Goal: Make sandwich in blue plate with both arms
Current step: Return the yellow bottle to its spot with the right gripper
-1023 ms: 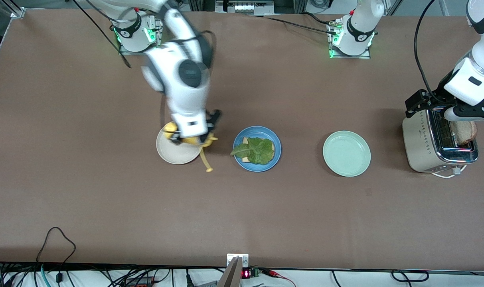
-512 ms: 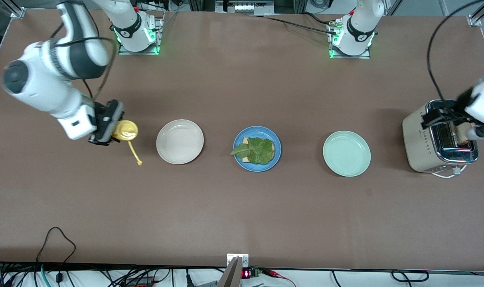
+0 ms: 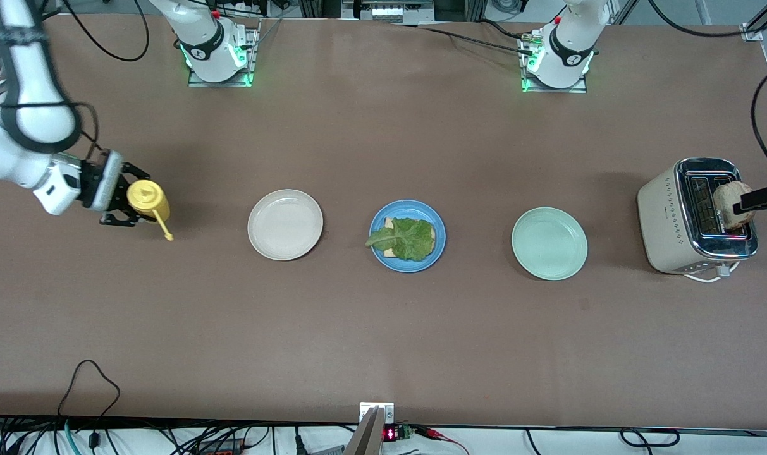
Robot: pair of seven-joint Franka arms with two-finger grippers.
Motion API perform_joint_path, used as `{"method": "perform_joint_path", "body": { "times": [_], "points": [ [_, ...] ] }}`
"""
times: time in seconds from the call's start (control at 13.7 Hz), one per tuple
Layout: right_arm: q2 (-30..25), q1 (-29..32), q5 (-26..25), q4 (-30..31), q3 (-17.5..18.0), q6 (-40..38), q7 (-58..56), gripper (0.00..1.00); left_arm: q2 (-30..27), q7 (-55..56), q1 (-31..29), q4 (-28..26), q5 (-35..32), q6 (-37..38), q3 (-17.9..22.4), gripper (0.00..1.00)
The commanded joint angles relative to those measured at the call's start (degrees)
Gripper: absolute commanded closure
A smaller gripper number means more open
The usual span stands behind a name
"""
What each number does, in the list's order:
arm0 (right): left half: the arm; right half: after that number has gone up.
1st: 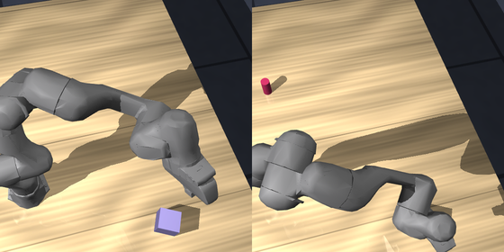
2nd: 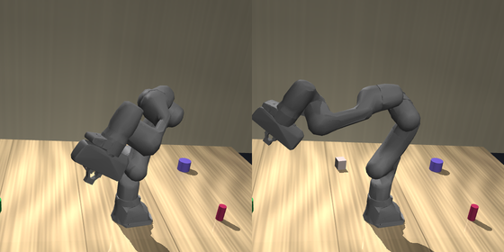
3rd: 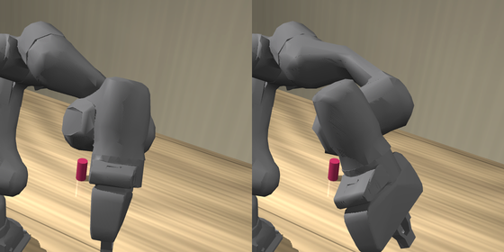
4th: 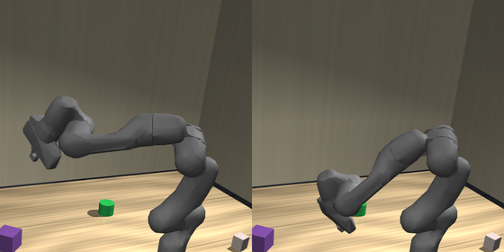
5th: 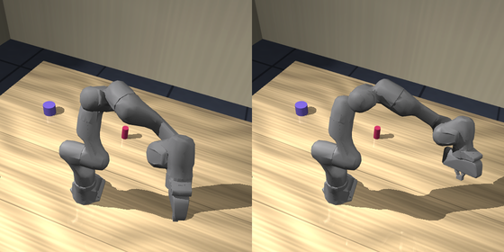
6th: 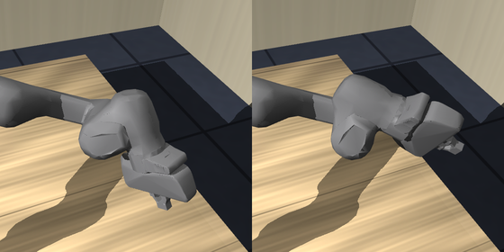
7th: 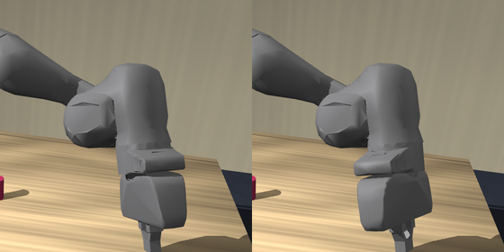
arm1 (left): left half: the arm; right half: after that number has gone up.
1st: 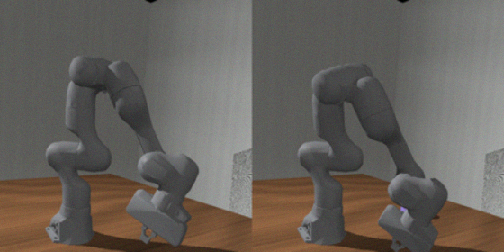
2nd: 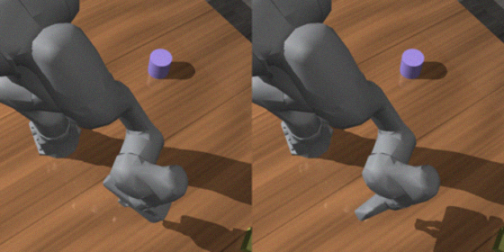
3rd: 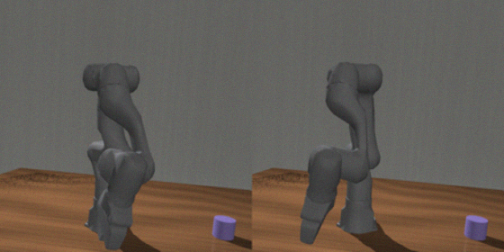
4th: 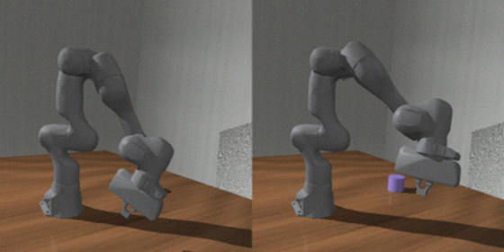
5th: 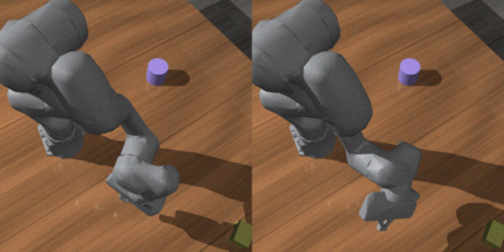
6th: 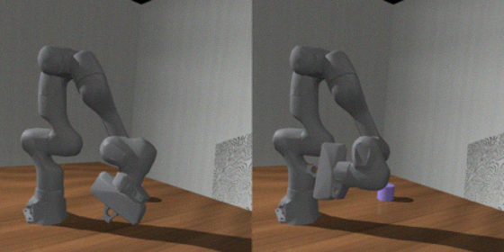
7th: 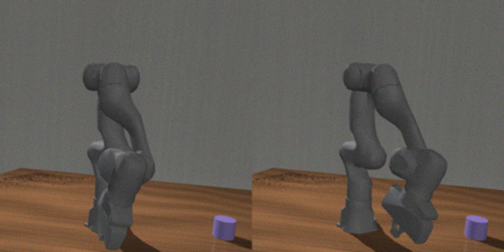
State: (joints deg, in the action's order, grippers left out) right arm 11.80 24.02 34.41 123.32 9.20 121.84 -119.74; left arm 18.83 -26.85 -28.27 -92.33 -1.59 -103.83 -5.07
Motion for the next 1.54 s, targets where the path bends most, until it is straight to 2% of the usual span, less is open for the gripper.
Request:
{"method": "perform_joint_path", "body": {
  "times": [0.0, 0.15, 0.29, 0.37, 0.51, 0.66, 0.73, 0.88, 0.95, 1.02, 1.1, 1.17, 1.32, 1.46],
  "points": [
    [5.0, 7.0, 6.3, -0.8, 1.7, -5.4, -11.5, 1.00, 3.9, -5.1, -2.5, 2.5, 0.5, 0.6, -0.7, 0.00],
    [8.8, 10.2, 10.2, -1.0, 2.0, -7.2, -17.3, 1.00, 5.0, -5.9, -3.0, 2.2, 1.8, 0.8, -0.7, 0.03],
    [11.2, 14.0, 10.9, -1.2, 4.8, -7.2, -20.3, 1.00, 6.3, -5.9, -3.1, 1.7, 1.9, 1.2, -0.6, 0.10],
    [12.7, 16.2, 10.9, -1.6, 6.5, -7.0, -20.4, 1.00, 6.7, -5.9, -3.4, 1.5, 2.0, 1.3, -0.6, 0.19],
    [15.3, 18.7, 10.8, -2.1, 8.0, -6.4, -22.1, 1.00, 6.7, -5.2, -3.9, 1.4, 2.0, 1.9, -0.6, 0.51],
    [16.2, 19.5, 10.8, -2.5, 8.0, -6.3, -22.4, 1.00, 6.7, -4.8, -5.0, 1.6, 1.9, 4.6, -0.6, 0.69],
    [16.6, 19.9, 10.8, -2.8, 8.0, -6.3, -22.4, 0.96, 6.7, -4.8, -5.4, 1.5, 1.9, 5.6, -0.6, 0.73],
    [17.4, 20.1, 10.8, -3.3, 8.0, -6.2, -22.3, 0.60, 6.5, -4.8, -5.4, 1.7, 1.9, 7.3, -0.6, 0.88],
    [17.7, 20.4, 10.8, -3.6, 8.0, -6.2, -22.1, 0.37, 6.5, -4.8, -5.3, 2.0, 1.9, 7.3, -0.6, 0.96],
    [17.9, 20.5, 10.8, -3.7, 8.0, -6.2, -21.9, 0.31, 6.5, -4.9, -5.2, 2.3, 1.6, 7.0, -0.6, 0.99],
    [18.0, 21.1, 10.8, -3.7, 8.0, -6.2, -21.5, 0.05, 6.4, -4.9, -5.0, 2.6, 1.5, 6.9, -0.8, 0.99],
    [18.0, 21.6, 10.8, -4.0, 8.0, -6.2, -21.5, 0.00, 6.4, -4.8, -4.7, 2.6, 1.8, 6.9, -1.2, 0.99],
    [18.1, 22.7, 10.8, -5.8, 8.0, -6.5, -21.3, 0.00, 5.0, -4.8, -4.7, 6.3, 1.9, 7.9, -1.7, 0.99],
    [18.1, 24.7, 10.4, -7.6, 8.0, -7.2, -21.4, 0.00, 3.0, -4.9, -4.7, 12.0, 1.9, 15.0, -3.0, 0.99]
  ]
}}
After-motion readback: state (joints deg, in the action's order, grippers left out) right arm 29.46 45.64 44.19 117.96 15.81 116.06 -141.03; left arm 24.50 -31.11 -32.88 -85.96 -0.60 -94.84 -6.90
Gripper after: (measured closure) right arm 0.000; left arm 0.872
